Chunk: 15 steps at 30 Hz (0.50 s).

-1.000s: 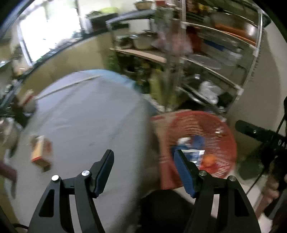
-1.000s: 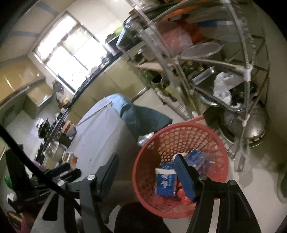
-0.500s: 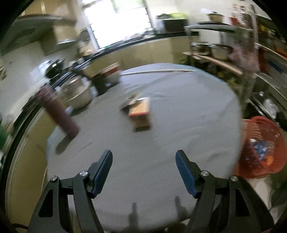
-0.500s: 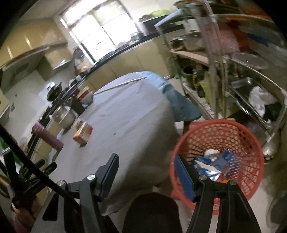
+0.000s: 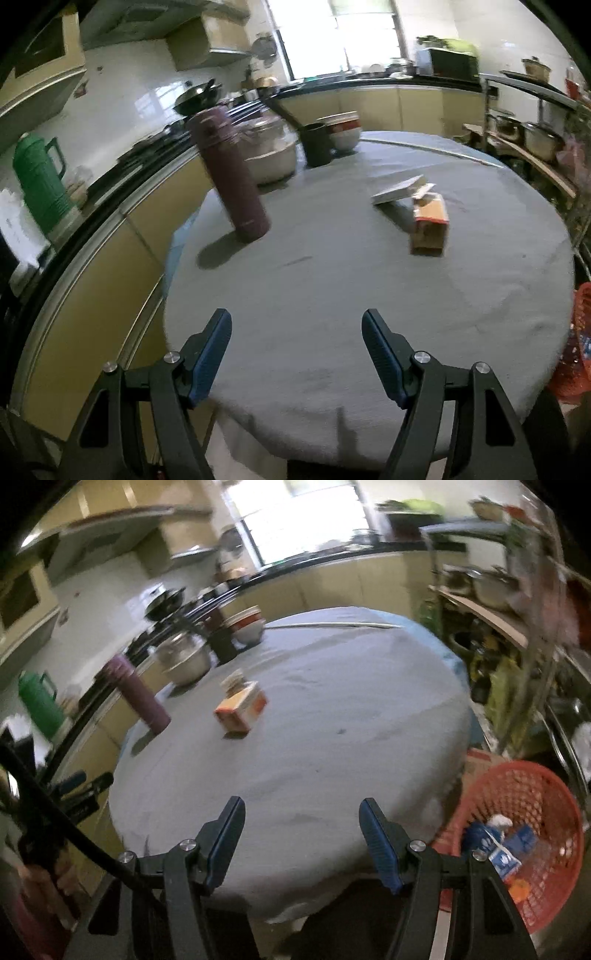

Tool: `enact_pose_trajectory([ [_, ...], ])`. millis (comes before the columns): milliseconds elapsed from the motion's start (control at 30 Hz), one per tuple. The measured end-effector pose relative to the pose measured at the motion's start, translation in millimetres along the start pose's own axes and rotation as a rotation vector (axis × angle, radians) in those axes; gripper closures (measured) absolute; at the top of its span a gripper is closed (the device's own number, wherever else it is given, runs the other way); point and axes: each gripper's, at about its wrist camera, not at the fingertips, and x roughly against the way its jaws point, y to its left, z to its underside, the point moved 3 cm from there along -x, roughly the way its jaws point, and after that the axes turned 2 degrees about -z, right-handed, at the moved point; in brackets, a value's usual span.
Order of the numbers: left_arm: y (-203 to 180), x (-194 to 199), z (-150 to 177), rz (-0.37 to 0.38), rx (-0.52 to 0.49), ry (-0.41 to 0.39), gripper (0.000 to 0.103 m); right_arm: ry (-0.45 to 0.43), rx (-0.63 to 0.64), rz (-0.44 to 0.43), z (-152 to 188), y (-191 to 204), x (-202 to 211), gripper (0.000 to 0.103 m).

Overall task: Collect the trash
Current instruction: 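Move both tools back over the white-orange medicine box on the table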

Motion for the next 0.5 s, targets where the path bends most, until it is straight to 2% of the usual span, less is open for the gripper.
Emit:
enact_pose_trajectory([
  [167, 17.9, -4.1, 5.6, -0.021, 0.027, 0.007, 0.029, 0.012, 0.105, 0.012, 4.1, 30.2, -6.5, 0.035],
  [500, 38.4, -8.2, 4.8, -0.058, 0.051, -0.015, 0.029, 0.048, 0.123, 0.003, 7.5, 47.9, -20.8, 0.035],
])
